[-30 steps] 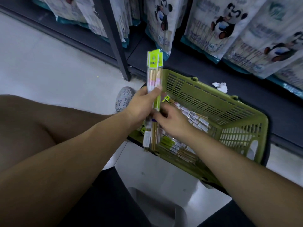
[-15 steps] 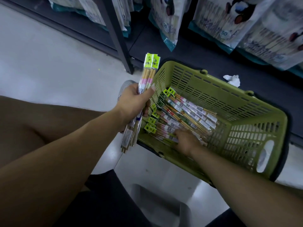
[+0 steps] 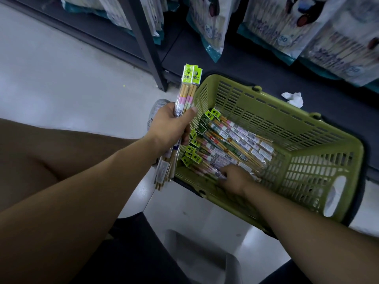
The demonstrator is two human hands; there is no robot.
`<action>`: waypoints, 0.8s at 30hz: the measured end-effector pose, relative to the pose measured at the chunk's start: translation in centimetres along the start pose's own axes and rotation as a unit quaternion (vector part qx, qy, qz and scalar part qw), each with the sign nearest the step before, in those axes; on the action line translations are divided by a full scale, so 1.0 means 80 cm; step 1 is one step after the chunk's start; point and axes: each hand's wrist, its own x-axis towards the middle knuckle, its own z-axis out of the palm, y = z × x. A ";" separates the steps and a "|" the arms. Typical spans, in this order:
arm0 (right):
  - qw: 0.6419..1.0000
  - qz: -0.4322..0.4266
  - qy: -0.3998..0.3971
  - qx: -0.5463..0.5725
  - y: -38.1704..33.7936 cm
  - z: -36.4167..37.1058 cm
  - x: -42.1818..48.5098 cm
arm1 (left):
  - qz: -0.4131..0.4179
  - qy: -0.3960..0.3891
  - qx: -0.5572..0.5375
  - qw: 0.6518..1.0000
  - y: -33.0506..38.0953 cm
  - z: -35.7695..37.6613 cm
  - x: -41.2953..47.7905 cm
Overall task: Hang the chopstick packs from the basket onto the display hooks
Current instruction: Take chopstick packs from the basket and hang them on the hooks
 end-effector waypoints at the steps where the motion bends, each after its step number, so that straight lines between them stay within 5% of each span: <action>1: 1.000 -0.001 -0.006 0.011 0.002 -0.001 0.000 | -0.001 0.001 -0.002 1.000 0.000 0.000 0.000; 9: 0.999 -0.027 -0.019 0.033 0.003 -0.016 -0.004 | 0.000 0.006 -0.020 1.000 -0.004 0.000 0.001; 17: 0.947 -0.051 0.182 0.260 -0.061 -0.093 -0.034 | 0.005 0.035 0.036 0.999 -0.007 0.011 0.004; 24: 0.909 -0.145 0.229 0.317 -0.139 -0.110 -0.066 | 0.018 -0.008 -0.048 0.999 0.004 0.036 -0.010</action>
